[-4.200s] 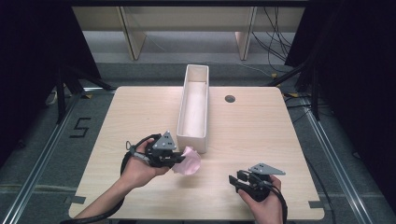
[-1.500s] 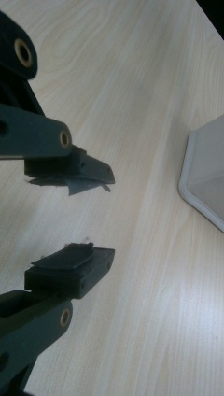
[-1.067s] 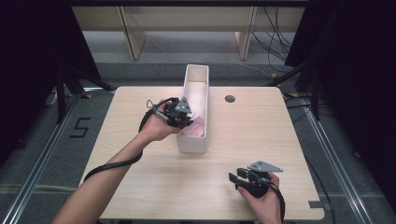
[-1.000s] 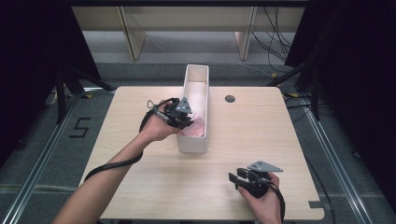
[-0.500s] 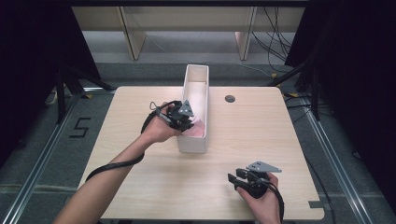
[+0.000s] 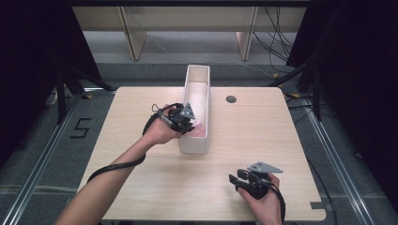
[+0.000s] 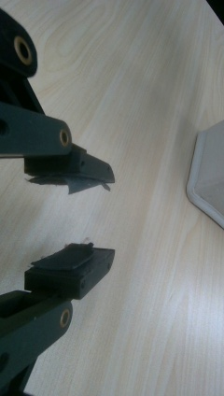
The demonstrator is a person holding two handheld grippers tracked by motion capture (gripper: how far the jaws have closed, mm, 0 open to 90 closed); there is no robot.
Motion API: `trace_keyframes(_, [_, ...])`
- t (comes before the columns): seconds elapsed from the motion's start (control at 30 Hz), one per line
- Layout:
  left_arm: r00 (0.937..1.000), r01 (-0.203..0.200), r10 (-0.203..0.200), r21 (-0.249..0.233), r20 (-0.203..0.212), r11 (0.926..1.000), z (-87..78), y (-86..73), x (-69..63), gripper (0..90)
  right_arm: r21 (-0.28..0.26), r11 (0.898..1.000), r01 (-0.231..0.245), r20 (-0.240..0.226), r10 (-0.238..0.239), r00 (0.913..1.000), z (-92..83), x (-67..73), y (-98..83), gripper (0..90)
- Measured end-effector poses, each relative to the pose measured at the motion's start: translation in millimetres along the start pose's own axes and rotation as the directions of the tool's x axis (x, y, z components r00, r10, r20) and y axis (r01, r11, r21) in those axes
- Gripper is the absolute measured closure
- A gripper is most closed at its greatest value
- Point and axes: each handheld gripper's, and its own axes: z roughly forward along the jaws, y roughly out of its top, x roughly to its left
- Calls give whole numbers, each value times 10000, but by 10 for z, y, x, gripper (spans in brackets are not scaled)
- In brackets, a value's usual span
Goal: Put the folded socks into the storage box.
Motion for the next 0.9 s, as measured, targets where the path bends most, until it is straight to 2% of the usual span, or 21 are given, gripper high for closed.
trace_keyframes(0.03, [9999,-119,119,100,35,9999,-4,2,8,826,-64,9998,211,89,-210,9997,0,-13,2,572])
trace_keyframes(0.13, [10000,-6,6,16,34,10000,1,3,-2,825,-4,10000,-6,3,6,10000,-1,0,0,571])
trace_keyframes(0.17, [10000,4,-4,15,66,10000,1,4,-3,825,-8,10000,-5,8,5,10000,0,0,0,572])
trace_keyframes(0.2, [10000,14,-15,23,96,10000,1,4,-4,824,-64,9998,207,92,-206,9997,0,-12,3,571])
trace_keyframes(0.4, [9997,139,-141,104,204,9998,15,-2,-10,820,-55,9998,205,38,-205,9998,4,-9,6,570])
trace_keyframes(0.9, [9986,29,-46,319,520,9995,29,-1,-6,814,-93,9998,178,106,-177,9998,12,-13,0,566])
